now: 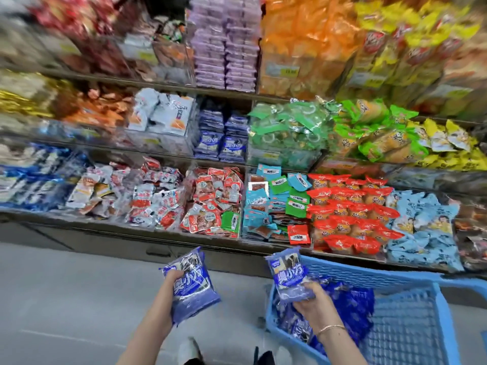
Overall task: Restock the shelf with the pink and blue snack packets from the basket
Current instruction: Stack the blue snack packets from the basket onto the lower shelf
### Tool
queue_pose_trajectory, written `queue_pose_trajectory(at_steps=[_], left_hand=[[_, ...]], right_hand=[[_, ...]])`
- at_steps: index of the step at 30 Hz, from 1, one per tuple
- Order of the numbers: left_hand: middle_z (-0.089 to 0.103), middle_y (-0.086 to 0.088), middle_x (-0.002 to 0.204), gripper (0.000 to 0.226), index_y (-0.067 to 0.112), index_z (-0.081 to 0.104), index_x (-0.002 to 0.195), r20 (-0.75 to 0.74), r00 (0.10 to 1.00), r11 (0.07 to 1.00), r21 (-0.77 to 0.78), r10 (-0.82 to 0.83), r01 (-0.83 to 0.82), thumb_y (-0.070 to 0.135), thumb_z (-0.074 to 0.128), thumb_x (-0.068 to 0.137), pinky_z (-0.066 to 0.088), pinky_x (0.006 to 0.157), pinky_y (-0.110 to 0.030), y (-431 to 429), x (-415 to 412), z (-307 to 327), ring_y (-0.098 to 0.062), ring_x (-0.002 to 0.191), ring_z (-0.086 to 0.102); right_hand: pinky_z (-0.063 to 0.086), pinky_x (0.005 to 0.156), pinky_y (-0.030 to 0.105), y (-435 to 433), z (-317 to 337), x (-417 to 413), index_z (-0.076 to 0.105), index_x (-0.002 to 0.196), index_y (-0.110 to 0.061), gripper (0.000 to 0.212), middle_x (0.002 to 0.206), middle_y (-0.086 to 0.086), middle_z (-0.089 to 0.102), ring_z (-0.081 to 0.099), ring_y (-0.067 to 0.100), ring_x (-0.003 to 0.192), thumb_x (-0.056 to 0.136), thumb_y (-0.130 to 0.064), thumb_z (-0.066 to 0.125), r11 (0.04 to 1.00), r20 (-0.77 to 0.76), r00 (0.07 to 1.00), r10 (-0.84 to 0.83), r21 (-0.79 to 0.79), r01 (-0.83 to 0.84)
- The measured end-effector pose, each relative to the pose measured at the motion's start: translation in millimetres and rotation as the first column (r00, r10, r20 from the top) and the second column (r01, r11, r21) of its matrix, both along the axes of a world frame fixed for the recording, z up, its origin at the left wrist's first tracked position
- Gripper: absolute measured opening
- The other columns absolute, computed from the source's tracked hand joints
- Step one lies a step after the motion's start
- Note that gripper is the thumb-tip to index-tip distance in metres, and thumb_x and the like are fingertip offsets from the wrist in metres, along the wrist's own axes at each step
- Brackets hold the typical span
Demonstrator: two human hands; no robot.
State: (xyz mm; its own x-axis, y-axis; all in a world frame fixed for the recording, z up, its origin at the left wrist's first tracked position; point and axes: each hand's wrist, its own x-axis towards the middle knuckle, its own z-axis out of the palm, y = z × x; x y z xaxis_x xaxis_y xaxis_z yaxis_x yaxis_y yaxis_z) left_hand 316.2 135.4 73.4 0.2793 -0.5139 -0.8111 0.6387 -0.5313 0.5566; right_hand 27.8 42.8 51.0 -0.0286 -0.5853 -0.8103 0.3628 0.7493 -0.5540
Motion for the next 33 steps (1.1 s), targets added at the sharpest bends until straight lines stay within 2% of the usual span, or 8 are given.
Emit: queue_pose_trajectory(at_steps=[8,11,14,18,23,27,30,33], left_hand=[[0.072,-0.011,0.068,0.024,0.009,0.063,0.085,0.025,0.999,1.0,0.003,-0.03,0.03,0.03,0.05,0.087,0.047,0.057,-0.028,-5.9,101.1,9.5,-0.024,0.05,0.066],[0.073,-0.011,0.069,0.023,0.009,0.063,0.086,0.002,1.0,1.0,-0.005,-0.019,0.019,0.029,0.05,0.088,0.05,0.057,-0.028,-21.1,120.0,8.5,-0.024,0.05,0.067],[0.072,-0.011,0.068,0.024,0.009,0.063,0.087,-0.01,1.0,1.0,-0.021,-0.012,0.011,0.029,0.05,0.089,0.049,0.058,-0.028,-44.6,132.3,5.7,-0.024,0.05,0.066],[0.072,-0.016,0.077,0.025,0.006,0.064,0.091,0.02,1.0,0.997,-0.073,0.004,-0.003,0.026,0.05,0.09,0.051,0.062,-0.032,-93.2,146.8,6.1,-0.028,0.06,0.066],[0.071,-0.019,0.091,0.028,0.007,0.064,0.1,0.053,0.998,0.992,-0.125,-0.018,0.024,0.031,0.056,0.089,0.05,0.073,-0.039,-166.1,169.2,15.2,-0.032,0.075,0.066],[0.065,-0.017,0.117,0.051,0.014,0.052,0.127,0.102,0.995,0.989,-0.145,-0.001,0.016,0.042,0.061,0.086,0.054,0.075,-0.042,-218.8,187.6,23.3,-0.034,0.097,0.065],[0.062,-0.017,0.123,0.058,0.017,0.046,0.136,0.112,0.993,0.979,-0.202,0.047,-0.023,0.042,0.061,0.086,0.052,0.06,-0.036,-251.3,196.6,34.8,-0.032,0.092,0.066],[0.061,-0.011,0.123,0.054,0.019,0.049,0.129,0.155,0.986,0.967,-0.253,0.067,-0.026,0.045,0.062,0.084,0.053,0.068,-0.038,-276.0,206.0,44.8,-0.029,0.096,0.065]], right_hand=[[0.034,0.06,0.027,11.8,15.3,110.5,0.05,0.074,-0.014,0.02,0.079,0.009,0.053,0.045,0.019,0.068,0.093,-0.011,0.044,0.997,0.148,0.989,0.002,0.07,-0.012],[0.04,0.064,0.027,1.3,15.8,134.2,0.052,0.075,-0.01,0.018,0.075,0.011,0.061,0.049,0.019,0.07,0.091,-0.004,0.044,0.997,0.246,0.969,-0.04,0.071,0.023],[0.051,0.074,0.036,-23.2,19.7,150.6,0.05,0.075,-0.008,0.017,0.072,0.012,0.07,0.061,0.025,0.076,0.088,-0.001,0.042,0.999,0.308,0.95,-0.043,0.028,0.036],[0.047,0.085,0.05,-69.9,23.8,168.5,0.055,0.089,-0.007,0.013,0.093,0.02,0.069,0.061,0.035,0.093,0.078,-0.007,0.049,0.999,0.37,0.929,0.006,-0.038,0.008],[0.049,0.08,0.042,-148.5,19.2,191.1,0.053,0.107,-0.014,0.015,0.104,0.016,0.067,0.061,0.032,0.097,0.097,-0.021,0.045,0.997,0.302,0.951,0.071,-0.059,-0.055],[0.042,0.084,0.04,-211.0,29.4,223.3,0.057,0.109,-0.019,0.022,0.103,0.008,0.066,0.059,0.026,0.098,0.096,-0.034,0.047,0.976,0.137,0.97,0.201,-0.111,-0.186],[0.044,0.061,0.032,-252.3,42.6,245.4,0.051,0.12,-0.018,0.03,0.113,0.007,0.059,0.061,0.024,0.088,0.095,-0.035,0.049,0.95,0.085,0.963,0.256,-0.208,-0.234],[0.04,0.04,0.023,-292.3,56.4,267.0,0.049,0.118,-0.018,0.026,0.083,0.005,0.058,0.053,0.011,0.049,0.094,-0.027,0.052,0.947,0.162,0.964,0.213,-0.279,-0.162]])
